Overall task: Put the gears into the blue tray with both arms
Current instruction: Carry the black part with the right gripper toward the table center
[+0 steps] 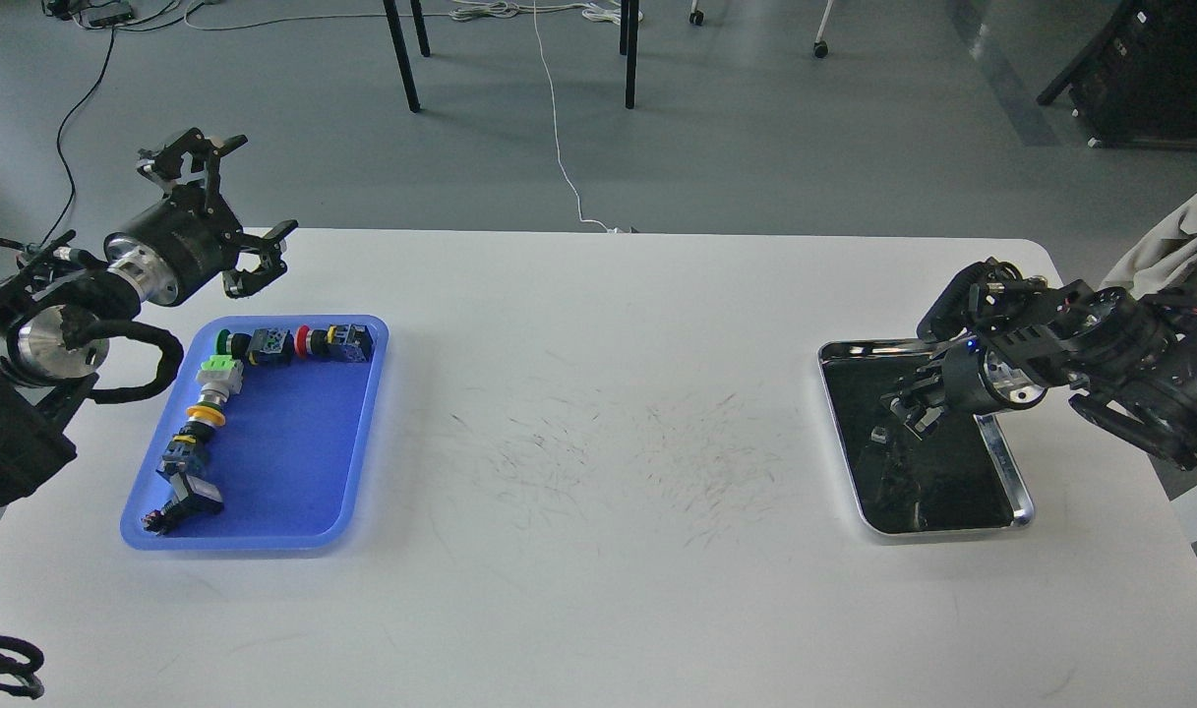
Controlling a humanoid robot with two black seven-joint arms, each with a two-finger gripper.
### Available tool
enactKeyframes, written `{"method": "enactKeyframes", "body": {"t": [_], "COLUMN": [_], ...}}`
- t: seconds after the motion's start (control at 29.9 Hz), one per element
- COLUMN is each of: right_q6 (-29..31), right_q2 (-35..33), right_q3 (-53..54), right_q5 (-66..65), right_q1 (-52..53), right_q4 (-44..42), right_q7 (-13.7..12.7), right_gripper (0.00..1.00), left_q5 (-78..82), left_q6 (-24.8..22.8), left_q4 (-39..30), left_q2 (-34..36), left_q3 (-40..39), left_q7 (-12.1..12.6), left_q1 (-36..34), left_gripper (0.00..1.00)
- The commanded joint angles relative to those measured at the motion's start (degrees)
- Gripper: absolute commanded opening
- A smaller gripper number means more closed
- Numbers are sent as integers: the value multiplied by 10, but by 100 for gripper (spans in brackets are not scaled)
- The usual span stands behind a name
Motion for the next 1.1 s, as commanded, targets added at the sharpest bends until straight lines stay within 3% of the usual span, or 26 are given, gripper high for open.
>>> {"method": "enactKeyframes", "body": {"t": [0.0, 0.23, 0.47, 0.7, 1.07], "right_q6": [0, -2, -25, -122, -227], "right_q2": [1, 26, 74, 142, 215], "right_q3": [3, 20, 112, 155, 156], "right_q5": [1, 2, 2, 4, 0], "right_q1": [13, 55, 63, 64, 43], "right_q4": [2, 2, 5, 26, 70], "right_q7": [0, 0, 0, 0, 0], "right_gripper": [1, 1, 1, 1, 1], "left_q5": [0, 1, 0, 0, 0], "left_q6": [0, 0, -1, -4, -4], "left_q4": [0, 0, -3, -4, -4], "left_q2": [2, 2, 18, 28, 39], "left_q3": [0, 1, 1, 1, 0], "left_q7": [0, 1, 1, 1, 1], "left_q1": [1, 3, 11, 12, 12], "left_gripper": [98, 98, 98, 98, 98]}}
